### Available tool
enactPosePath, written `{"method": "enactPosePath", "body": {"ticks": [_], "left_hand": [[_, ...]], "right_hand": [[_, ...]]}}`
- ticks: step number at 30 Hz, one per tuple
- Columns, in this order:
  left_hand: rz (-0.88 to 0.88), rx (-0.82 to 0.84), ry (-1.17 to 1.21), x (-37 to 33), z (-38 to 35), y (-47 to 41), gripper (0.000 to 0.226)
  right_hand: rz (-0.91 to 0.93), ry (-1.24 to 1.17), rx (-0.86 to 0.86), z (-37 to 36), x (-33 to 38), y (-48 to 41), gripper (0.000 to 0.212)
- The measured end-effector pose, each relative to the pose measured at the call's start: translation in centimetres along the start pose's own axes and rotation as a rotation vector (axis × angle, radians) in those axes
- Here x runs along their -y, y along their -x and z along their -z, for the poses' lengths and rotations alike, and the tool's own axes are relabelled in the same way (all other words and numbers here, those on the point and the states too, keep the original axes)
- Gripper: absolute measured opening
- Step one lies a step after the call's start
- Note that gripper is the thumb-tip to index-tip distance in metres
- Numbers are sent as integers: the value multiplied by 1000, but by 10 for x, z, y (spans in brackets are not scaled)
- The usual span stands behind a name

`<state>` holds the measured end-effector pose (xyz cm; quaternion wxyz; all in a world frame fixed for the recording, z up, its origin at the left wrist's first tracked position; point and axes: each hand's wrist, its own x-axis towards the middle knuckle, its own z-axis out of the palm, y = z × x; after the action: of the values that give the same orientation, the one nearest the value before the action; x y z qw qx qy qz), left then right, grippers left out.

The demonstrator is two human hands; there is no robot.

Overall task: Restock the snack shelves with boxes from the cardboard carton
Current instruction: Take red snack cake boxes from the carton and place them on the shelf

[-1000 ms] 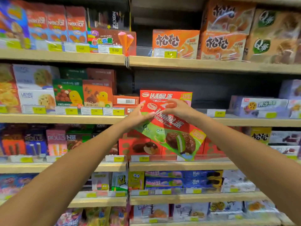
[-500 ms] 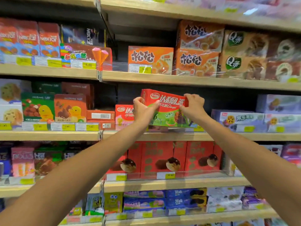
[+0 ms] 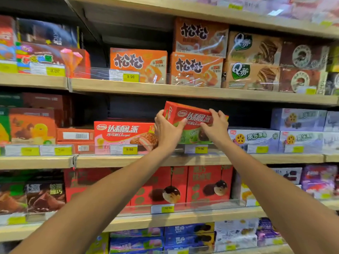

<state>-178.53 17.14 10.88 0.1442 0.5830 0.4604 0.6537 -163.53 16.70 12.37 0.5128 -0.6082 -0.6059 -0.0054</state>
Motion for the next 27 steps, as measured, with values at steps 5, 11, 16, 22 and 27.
{"method": "enactPosePath", "body": {"ticks": [5, 11, 16, 22, 27], "left_hand": [[-138, -31, -104, 1, -18, -8, 80], [-48, 58, -95, 14, -33, -28, 83], [-53, 216, -190, 17, -44, -38, 75], [-112, 327, -409, 17, -29, -52, 44], [-467, 316, -733, 25, -26, -45, 63]], "right_hand": [[-6, -50, 28, -2, -9, -14, 62], [14, -1, 68, -8, -21, -22, 63], [-17, 140, 93, -12, -29, -34, 62], [-86, 162, 245, -26, -35, -33, 57], [-79, 134, 271, -35, -36, -27, 49]]}}
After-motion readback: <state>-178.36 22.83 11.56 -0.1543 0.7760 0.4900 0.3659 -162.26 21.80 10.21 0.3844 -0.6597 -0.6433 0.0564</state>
